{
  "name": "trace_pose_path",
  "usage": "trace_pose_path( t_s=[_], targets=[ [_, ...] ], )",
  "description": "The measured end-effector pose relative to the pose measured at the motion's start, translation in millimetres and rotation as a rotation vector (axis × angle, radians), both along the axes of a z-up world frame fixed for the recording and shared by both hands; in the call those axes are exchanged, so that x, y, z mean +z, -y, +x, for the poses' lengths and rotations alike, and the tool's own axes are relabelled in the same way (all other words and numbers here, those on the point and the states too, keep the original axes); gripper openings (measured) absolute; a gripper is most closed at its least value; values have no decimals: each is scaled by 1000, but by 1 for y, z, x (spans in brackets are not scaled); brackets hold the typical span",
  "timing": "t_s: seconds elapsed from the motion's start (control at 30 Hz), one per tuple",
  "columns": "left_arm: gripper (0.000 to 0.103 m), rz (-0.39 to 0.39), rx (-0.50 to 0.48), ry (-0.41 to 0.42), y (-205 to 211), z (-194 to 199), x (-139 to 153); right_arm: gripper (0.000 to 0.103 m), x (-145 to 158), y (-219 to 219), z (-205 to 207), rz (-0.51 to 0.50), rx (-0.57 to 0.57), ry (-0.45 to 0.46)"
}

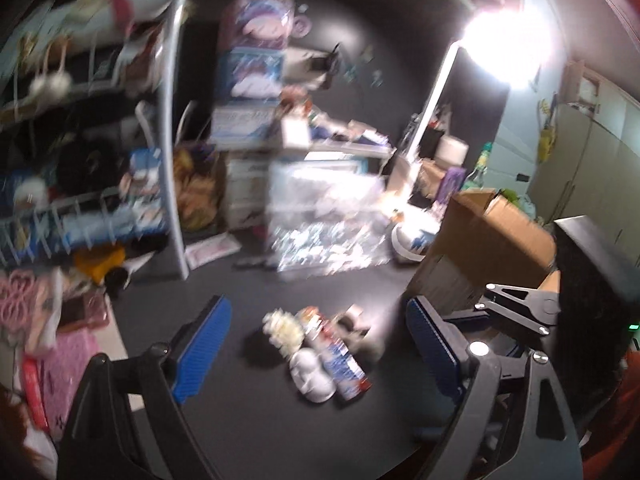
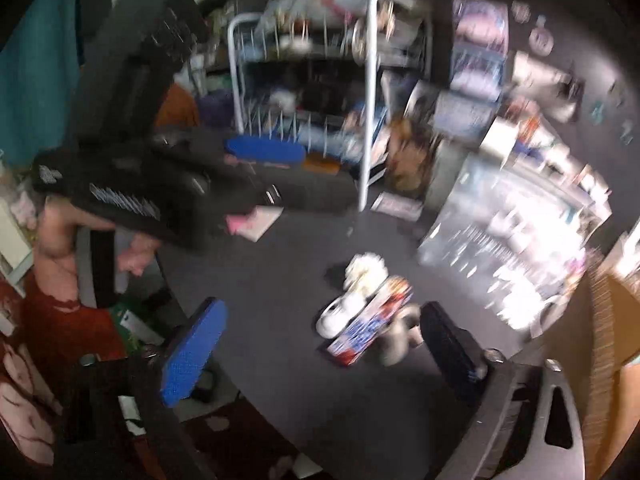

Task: Organize objects
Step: 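Move the right gripper back to the items toward the white figurine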

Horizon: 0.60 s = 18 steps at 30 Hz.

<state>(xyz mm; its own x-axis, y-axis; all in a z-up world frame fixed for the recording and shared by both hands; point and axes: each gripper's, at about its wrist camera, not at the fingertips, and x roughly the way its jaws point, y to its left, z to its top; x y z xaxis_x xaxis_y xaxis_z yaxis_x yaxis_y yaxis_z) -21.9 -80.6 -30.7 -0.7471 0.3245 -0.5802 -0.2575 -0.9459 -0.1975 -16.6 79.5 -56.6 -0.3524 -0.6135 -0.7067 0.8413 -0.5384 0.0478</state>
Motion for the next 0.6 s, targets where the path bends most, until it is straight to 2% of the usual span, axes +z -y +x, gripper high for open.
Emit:
trace_pose_path(
  t_s=[0.07, 0.17, 0.27, 0.37, 0.47, 0.57, 0.6],
  targets=[
    [88, 10, 0, 27, 5, 0, -13, 86, -19, 2, -8, 17, -34, 23],
    [88, 34, -2, 55, 11, 1, -28, 62, -46, -4, -26, 53, -118, 40],
    [88, 41, -3, 74, 12, -2, -36, 50, -65, -9, -44, 104, -193, 39],
    [88, 46, -5, 81, 12, -6, -39, 39, -76, -11, -56, 135, -220, 52],
    [88, 51, -10, 84, 11, -9, -40, 31, -83, -12, -63, 152, -226, 60],
    [88, 54, -21, 92, 9, -12, -40, 14, -86, -12, -65, 154, -213, 72],
    [88, 55, -28, 96, 8, -12, -41, 14, -86, -11, -65, 157, -208, 71]
  ],
)
